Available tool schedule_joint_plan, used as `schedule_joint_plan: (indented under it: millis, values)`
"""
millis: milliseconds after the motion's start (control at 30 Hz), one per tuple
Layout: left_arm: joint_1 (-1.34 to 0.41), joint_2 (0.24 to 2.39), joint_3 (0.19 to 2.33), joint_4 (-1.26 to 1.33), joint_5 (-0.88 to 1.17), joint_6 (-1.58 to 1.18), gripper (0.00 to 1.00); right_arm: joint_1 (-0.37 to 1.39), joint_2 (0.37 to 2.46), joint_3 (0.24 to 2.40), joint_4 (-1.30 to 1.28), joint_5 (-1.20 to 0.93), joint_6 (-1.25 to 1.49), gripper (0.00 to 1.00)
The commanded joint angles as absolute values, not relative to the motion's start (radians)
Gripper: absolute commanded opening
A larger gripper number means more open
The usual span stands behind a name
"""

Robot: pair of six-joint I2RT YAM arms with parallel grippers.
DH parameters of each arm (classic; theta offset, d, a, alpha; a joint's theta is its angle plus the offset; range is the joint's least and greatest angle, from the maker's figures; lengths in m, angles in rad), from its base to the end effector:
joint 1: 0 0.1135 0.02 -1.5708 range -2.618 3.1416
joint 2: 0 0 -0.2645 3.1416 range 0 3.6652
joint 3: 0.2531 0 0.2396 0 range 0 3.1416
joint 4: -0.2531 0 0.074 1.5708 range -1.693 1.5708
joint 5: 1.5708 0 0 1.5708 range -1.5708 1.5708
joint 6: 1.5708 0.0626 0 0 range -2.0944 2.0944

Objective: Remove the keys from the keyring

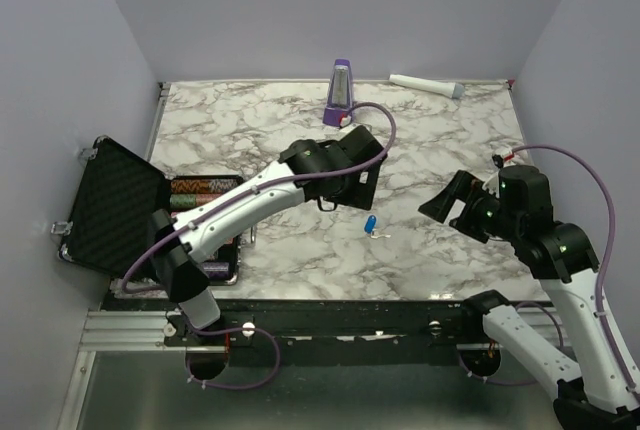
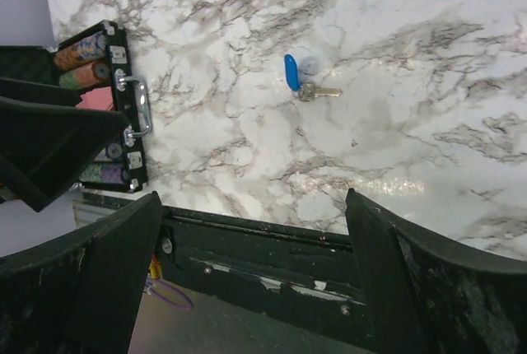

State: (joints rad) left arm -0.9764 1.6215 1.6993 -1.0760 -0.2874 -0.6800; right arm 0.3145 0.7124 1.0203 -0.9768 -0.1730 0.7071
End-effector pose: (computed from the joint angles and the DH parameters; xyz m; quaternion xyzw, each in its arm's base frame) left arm 0.2010 -0.2656 0.3429 0.1002 0.9450 -0.1130 0.2902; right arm 0.1195 0.0502 0.3297 0.1380 0.8868 0.2801 0.3408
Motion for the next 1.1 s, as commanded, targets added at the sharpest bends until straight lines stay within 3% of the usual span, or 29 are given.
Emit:
schedule_joint_plan:
  millis: [0, 300, 700, 1067]
  values:
    - [-1.012, 1.738, 1.807, -1.169, -0.368, -0.704, 0.98, 0.318, 0.745, 1.094, -1.135, -0.037, 0.721, 1.00]
    - [-1.051, 1.945, 1.930, -1.147, -0.342, -0.710, 0.92, 0.318, 0.781, 1.157, -1.370, 0.267, 0.802, 1.00]
    - [-1.097, 2.244, 2.174, -1.203, -0.440, -0.770, 0.76, 0.318, 0.747, 1.158, -1.379, 0.247, 0.824, 1.00]
    - [-1.098, 2.344, 2.163, -1.167, -0.468, -0.798, 0.64, 0.318, 0.747, 1.144, -1.391, 0.204, 0.769, 0.99]
